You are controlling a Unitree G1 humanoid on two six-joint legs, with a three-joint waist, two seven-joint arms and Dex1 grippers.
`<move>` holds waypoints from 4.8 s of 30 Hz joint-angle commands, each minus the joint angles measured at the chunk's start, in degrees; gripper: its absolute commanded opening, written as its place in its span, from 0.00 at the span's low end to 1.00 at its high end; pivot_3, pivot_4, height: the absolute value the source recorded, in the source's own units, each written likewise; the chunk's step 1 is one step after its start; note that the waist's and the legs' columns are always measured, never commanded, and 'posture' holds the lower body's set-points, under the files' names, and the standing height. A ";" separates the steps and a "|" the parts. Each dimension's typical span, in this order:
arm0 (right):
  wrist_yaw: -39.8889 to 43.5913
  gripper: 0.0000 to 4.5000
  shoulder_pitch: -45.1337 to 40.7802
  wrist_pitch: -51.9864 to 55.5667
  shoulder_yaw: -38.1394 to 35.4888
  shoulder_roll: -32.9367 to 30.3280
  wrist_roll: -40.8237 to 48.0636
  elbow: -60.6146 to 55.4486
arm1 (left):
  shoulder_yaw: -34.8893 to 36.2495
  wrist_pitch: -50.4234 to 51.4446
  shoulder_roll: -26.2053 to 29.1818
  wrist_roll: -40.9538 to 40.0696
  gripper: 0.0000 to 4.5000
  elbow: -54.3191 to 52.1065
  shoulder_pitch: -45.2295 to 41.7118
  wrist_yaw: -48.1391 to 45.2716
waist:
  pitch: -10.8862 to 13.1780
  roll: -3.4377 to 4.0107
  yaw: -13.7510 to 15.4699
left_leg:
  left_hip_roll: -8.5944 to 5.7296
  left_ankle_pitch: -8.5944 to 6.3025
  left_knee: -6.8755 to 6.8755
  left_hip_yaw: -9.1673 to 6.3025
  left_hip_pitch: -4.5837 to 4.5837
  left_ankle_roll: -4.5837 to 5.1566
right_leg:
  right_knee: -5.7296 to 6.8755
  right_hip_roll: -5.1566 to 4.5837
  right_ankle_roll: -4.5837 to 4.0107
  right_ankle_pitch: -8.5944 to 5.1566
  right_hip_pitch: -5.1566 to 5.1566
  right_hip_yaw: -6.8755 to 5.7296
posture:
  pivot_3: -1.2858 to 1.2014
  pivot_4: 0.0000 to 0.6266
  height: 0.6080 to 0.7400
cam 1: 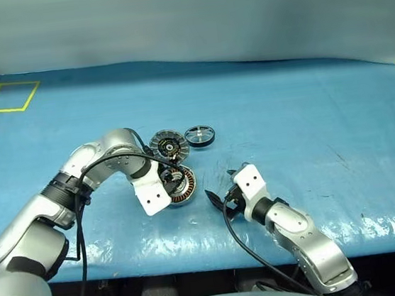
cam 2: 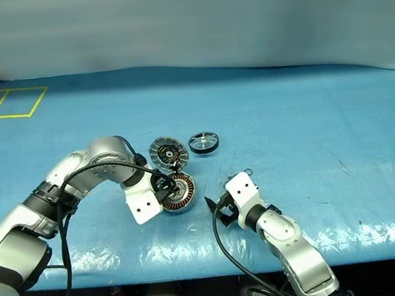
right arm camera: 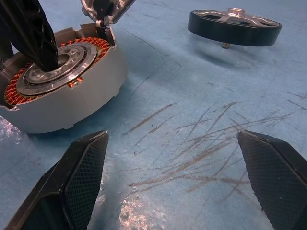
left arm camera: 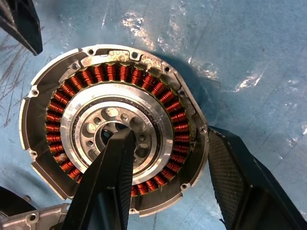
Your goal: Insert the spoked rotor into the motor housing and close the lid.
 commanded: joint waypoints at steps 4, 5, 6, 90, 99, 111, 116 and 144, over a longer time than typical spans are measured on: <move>-0.94 1.00 0.46 -1.24 -0.81 0.90 0.10 -2.53 | -1.98 -0.30 -2.52 2.73 0.43 2.36 -1.75 -1.23 | -0.03 0.05 -0.26 | 0.00 0.00 -0.01 -0.01 0.01 0.01 | 0.00 0.00 0.00 0.00 0.00 0.00 | 0.52 0.24 1.00; -1.02 1.00 0.54 -1.28 -0.79 0.94 0.08 -2.55 | -1.92 0.00 -3.00 2.57 0.43 2.30 -1.92 -1.50 | -0.04 0.07 -0.21 | 0.00 0.01 0.00 -0.01 0.02 0.02 | 0.02 0.00 0.00 0.00 0.00 0.00 | 0.52 0.24 1.00; -1.08 1.00 0.62 -1.31 -0.78 0.97 0.06 -2.57 | -1.84 -0.24 -3.45 2.50 0.43 2.28 -2.14 -1.46 | -0.04 0.07 -0.10 | 0.00 0.02 0.01 -0.01 0.03 0.05 | 0.02 0.00 0.00 0.00 0.04 0.00 | 0.52 0.24 1.00; -16.31 0.43 -2.37 3.47 -10.02 9.96 -7.30 15.96 | 26.67 45.48 -28.26 -27.82 1.00 -37.34 63.95 57.64 | -0.14 0.25 -0.20 | -0.10 -0.03 -0.17 -0.03 0.24 -0.05 | -0.27 -0.13 -0.11 -0.01 -0.11 0.04 | 0.52 0.24 1.00; -11.07 0.15 5.45 5.18 -7.48 5.82 -6.18 4.95 | 26.28 45.97 -27.67 -27.81 1.00 -37.04 63.43 56.99 | -1.11 0.11 -0.08 | -0.11 -0.27 -0.43 0.06 0.43 -0.04 | -1.03 -0.27 -0.09 -0.02 0.27 -0.01 | 0.52 0.24 1.00; 0.35 0.15 -4.65 5.62 2.92 -2.25 -6.07 -8.51 | 26.17 39.08 -27.88 -27.52 1.00 -34.21 64.40 55.99 | -0.52 0.27 -0.35 | -0.03 -0.34 -0.45 0.27 0.28 0.02 | -1.04 -0.25 -0.08 -0.03 -0.02 0.02 | 0.52 0.24 1.00; 1.43 0.15 -8.76 6.22 7.70 -1.19 -6.84 -6.09 | 27.88 35.77 -27.21 -27.56 1.00 -34.12 67.28 56.52 | -0.51 0.29 -0.27 | -0.05 -0.38 -0.47 0.26 -0.18 0.10 | -1.06 -0.25 -0.09 -0.01 -0.11 0.02 | 0.52 0.24 1.00; 5.97 0.15 -12.15 2.70 12.81 1.25 -6.64 2.18 | 29.64 29.11 -25.05 -26.76 1.00 -27.78 73.60 57.23 | -0.48 0.31 -0.36 | -0.03 -0.38 -0.41 0.28 -0.14 0.11 | -0.98 -0.23 -0.07 -0.01 -0.43 0.02 | 0.52 0.24 1.00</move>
